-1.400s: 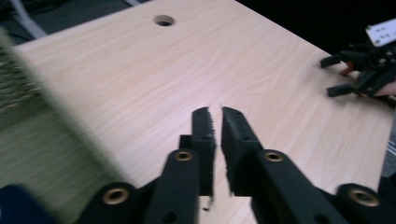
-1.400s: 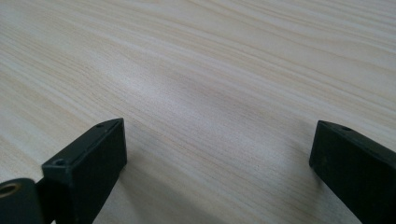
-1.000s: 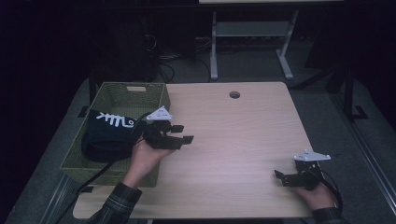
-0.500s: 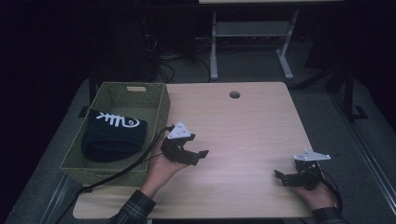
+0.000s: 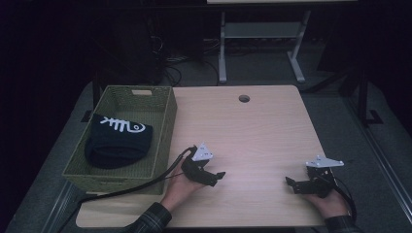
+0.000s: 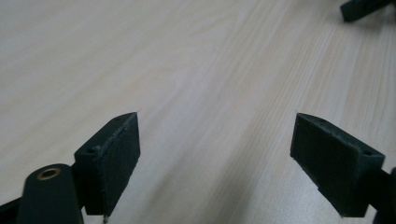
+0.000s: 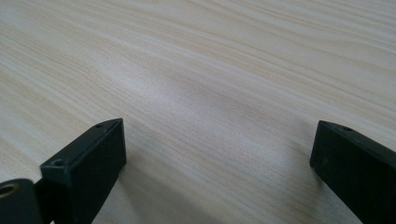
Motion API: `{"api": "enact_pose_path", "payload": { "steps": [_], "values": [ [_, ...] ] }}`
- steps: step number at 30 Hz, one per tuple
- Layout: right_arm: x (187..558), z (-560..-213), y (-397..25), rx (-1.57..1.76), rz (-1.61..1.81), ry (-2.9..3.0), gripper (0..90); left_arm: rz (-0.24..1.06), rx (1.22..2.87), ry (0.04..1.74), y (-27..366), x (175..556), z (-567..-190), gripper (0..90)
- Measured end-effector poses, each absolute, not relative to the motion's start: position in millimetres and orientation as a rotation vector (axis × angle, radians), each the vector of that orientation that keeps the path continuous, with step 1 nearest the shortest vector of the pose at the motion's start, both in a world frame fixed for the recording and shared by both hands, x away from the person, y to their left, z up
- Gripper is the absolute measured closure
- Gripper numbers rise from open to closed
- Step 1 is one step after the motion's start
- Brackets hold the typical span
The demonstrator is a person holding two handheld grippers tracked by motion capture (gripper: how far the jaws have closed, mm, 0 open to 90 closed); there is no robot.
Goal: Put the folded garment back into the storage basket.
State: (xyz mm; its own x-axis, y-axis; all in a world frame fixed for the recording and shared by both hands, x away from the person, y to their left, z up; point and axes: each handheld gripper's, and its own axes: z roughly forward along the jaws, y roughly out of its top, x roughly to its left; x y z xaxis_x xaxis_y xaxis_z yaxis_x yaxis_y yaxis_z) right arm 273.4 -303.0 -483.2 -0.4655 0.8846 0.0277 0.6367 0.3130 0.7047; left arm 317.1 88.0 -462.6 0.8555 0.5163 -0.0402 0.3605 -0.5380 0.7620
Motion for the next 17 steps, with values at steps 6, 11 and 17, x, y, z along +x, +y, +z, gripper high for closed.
{"api": "enact_pose_path", "payload": {
  "steps": [6, 11, 17],
  "values": [
    [273.4, -483.2, -303.0, 1.358, 0.938, 2.221, 3.2, 0.231, 2.24, 0.647, 85.6, 318.4, -475.2, 13.8],
    [273.4, -483.2, -303.0, 1.358, 0.938, 2.221, 3.2, 0.248, 2.254, 0.648, 85.1, 318.1, -477.8, 13.2],
    [273.4, -483.2, -302.9, 1.358, 0.937, 2.221, 3.2, 0.261, 2.265, 0.639, 85.0, 317.5, -477.9, 13.2]
  ]
}}
